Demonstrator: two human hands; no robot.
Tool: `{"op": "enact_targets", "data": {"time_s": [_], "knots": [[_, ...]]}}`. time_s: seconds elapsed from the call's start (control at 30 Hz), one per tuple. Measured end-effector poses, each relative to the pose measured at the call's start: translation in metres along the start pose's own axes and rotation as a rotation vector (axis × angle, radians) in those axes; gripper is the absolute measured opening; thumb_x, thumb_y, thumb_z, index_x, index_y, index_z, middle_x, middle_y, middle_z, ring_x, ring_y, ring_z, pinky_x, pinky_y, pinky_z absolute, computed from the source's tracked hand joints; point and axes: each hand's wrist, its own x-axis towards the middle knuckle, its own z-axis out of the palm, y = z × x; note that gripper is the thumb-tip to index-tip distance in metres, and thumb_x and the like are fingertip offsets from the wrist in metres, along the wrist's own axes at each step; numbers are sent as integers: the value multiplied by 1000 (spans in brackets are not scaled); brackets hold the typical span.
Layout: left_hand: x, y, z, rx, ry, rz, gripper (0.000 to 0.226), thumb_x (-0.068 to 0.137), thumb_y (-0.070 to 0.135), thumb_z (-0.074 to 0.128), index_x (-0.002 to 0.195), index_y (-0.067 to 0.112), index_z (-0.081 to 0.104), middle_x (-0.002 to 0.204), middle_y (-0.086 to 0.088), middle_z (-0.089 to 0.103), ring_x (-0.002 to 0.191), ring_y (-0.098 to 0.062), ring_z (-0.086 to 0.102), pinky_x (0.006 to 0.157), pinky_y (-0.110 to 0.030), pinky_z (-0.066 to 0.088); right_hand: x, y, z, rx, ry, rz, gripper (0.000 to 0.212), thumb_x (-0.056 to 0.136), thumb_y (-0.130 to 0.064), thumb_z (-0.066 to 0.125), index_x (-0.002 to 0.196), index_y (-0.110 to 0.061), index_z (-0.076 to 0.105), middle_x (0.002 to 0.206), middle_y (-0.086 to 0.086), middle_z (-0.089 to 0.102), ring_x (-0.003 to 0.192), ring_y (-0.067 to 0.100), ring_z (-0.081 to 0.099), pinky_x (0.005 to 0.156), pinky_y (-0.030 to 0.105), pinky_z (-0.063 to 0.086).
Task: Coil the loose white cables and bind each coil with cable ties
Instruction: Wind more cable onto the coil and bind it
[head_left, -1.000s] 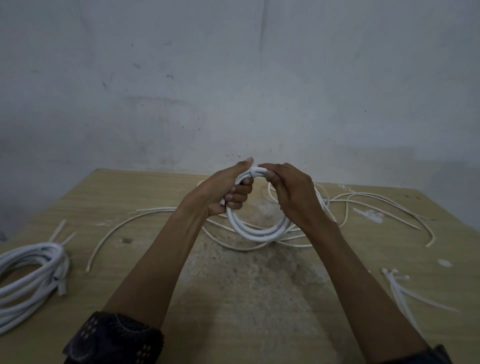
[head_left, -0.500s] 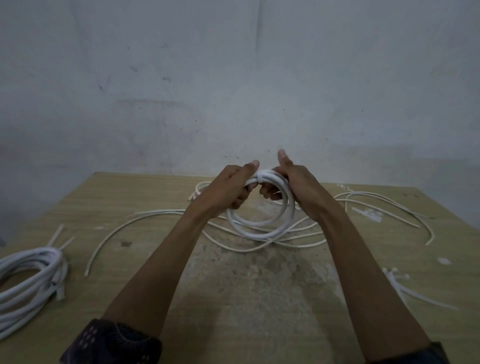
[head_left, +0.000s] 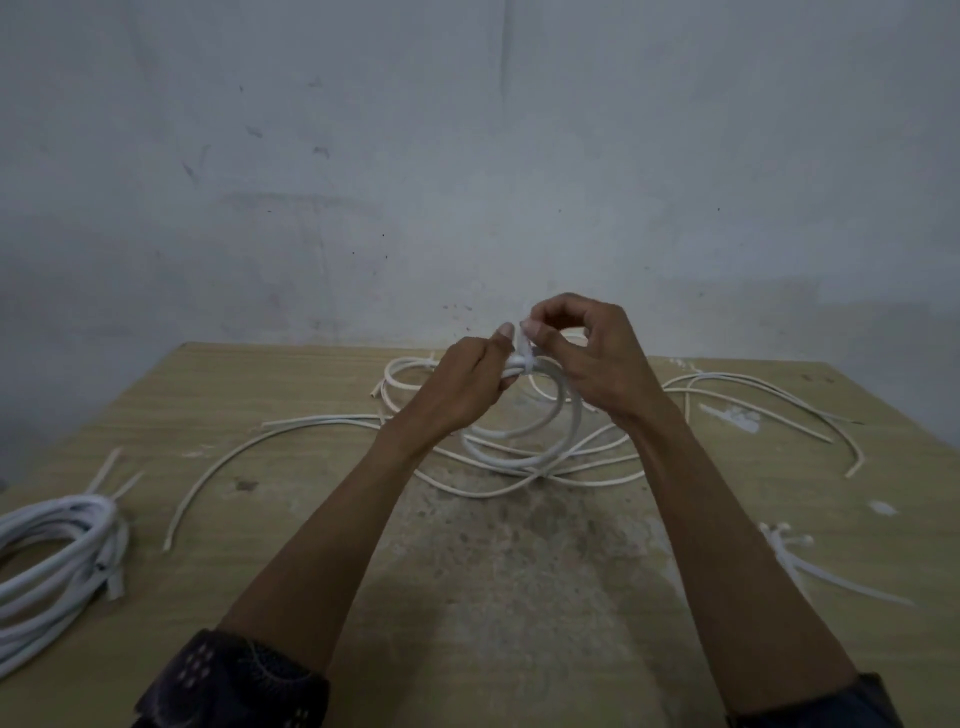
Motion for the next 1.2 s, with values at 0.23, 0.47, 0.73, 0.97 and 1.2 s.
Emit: {"op": "enact_targets", "data": {"time_s": [0.23, 0.47, 0.73, 0.97, 1.2], "knots": [[8, -3, -32, -270, 109, -192, 47, 102, 29, 32, 59, 16, 46, 52, -3, 32, 42, -15, 24, 48, -25, 20, -4, -16, 36, -145, 133, -309, 6, 93, -17, 67, 93, -11, 67, 95, -8, 63, 93, 15, 59, 83, 27, 44], [5, 3, -39, -342, 38, -251, 46, 102, 24, 33, 57, 16, 40, 52, -1, 25, 43, -14, 16, 47, -24, 15, -2, -16, 47, -351, 146, -449, 9, 91, -18, 67, 96, -12, 67, 98, 0, 67, 90, 17, 60, 81, 41, 47], [11, 2, -43, -343, 73, -325, 45, 101, 26, 34, 60, 13, 44, 48, 2, 27, 40, -13, 19, 46, -20, 18, -8, -14, 45, -540, 309, -596, 7, 89, -20, 73, 88, -13, 73, 94, 1, 72, 91, 28, 62, 77, 38, 41], [7, -7, -37, -148, 180, -255, 45, 102, 23, 36, 63, 5, 49, 36, 7, 36, 32, -11, 26, 41, -18, 21, -6, -12, 44, -504, 343, -545, 6, 89, -20, 74, 88, -14, 73, 94, -1, 72, 91, 24, 64, 78, 40, 42], [10, -10, -27, 28, 170, -277, 43, 104, 28, 37, 64, 12, 44, 56, -4, 45, 47, -17, 42, 47, -27, 34, 16, -19, 50, -117, 408, -276, 6, 86, -14, 76, 85, -10, 72, 89, -2, 72, 84, 10, 68, 74, 25, 53]]}}
